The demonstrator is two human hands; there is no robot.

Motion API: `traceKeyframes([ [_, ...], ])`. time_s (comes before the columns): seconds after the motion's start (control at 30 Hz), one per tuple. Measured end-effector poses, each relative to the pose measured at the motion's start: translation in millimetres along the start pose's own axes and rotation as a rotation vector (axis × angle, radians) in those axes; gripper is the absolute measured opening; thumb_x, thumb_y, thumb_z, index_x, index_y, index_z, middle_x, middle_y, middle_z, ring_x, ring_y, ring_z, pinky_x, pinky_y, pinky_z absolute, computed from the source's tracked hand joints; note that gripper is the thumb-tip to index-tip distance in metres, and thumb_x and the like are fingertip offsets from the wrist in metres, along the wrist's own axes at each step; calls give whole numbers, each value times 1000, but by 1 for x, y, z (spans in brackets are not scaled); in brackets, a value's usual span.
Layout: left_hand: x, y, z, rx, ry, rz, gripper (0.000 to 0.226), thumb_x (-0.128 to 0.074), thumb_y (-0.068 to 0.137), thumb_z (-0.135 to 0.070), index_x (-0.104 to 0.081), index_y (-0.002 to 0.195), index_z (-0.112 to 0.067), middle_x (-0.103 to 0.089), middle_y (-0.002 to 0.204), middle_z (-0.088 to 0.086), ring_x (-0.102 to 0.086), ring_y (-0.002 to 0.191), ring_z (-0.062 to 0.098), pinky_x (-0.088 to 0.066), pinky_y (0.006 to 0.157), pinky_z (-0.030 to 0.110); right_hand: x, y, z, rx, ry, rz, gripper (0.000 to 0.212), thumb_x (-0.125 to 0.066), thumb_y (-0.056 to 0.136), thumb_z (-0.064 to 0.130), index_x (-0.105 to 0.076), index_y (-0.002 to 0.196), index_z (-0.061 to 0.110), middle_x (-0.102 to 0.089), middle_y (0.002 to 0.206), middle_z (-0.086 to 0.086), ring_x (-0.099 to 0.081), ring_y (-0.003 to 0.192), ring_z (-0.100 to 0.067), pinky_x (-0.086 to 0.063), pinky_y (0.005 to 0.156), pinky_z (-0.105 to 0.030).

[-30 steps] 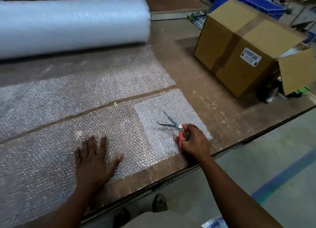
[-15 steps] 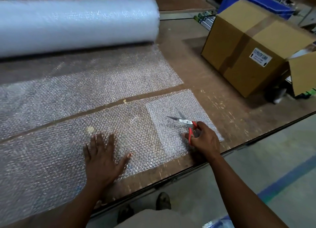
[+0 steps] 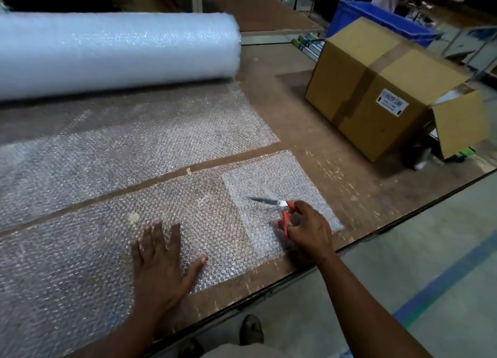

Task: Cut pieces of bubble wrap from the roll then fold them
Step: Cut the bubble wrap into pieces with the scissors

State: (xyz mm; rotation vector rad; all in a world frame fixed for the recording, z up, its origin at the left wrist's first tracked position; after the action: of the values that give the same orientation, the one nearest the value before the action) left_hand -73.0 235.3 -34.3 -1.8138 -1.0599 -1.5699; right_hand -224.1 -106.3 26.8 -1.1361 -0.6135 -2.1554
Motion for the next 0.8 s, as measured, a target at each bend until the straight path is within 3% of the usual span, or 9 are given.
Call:
traceKeyframes([
  [0.2, -12, -5, -2, -27, 16, 42, 104, -28, 93, -89, -21, 172, -21, -14, 176, 24, -7, 164, 43, -10, 129, 68, -10, -6, -7, -12, 1, 61, 48, -78, 75, 73, -59, 97, 35, -62, 85, 14, -62, 78, -13, -50, 63, -34],
  [0.33, -7, -4, -5, -33, 17, 22, 105, -25, 93, -91, -16, 172, -21, -10, 177, 23, -1, 165, 42, -8, 130, 67, -5, -5, -8, -14, -8, 72, 50, -77, 70, 77, -57, 97, 40, -64, 85, 15, -63, 79, -12, -53, 66, -35],
  [0.5, -4, -6, -16, -68, 21, 23, 105, -28, 94, -89, -13, 173, -21, -7, 178, 22, 1, 166, 40, -6, 130, 66, -3, -6, -2, -7, 8, 11, 60, -54, 69, 79, -65, 108, 36, -68, 90, 13, -66, 84, -19, -55, 70, -37],
  [0.67, -7, -11, -17, -80, 21, 32, 104, -26, 95, -89, -15, 172, -21, -6, 178, 21, 3, 166, 39, -4, 130, 65, -6, -8, -9, -31, 25, 85, 47, -81, 72, 71, -59, 99, 40, -65, 86, 16, -64, 80, -10, -54, 68, -36],
  [0.8, -5, -12, -19, -70, 21, 57, 105, -26, 95, -90, -4, 173, -24, 3, 178, 20, 9, 165, 37, -2, 131, 65, -7, -9, -13, -50, 42, 95, 56, -84, 68, 72, -62, 108, 40, -66, 89, 20, -64, 82, -5, -52, 69, -33],
])
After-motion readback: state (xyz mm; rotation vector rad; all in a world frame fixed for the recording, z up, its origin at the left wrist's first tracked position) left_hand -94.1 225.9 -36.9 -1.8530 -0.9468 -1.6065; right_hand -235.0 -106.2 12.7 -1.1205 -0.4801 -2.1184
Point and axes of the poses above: each hand's wrist, its own y-axis towards the middle knuckle, its own x-axis out of the back of the hand, z = x × y, the point moved 2 cm from there along y, towards the middle knuckle
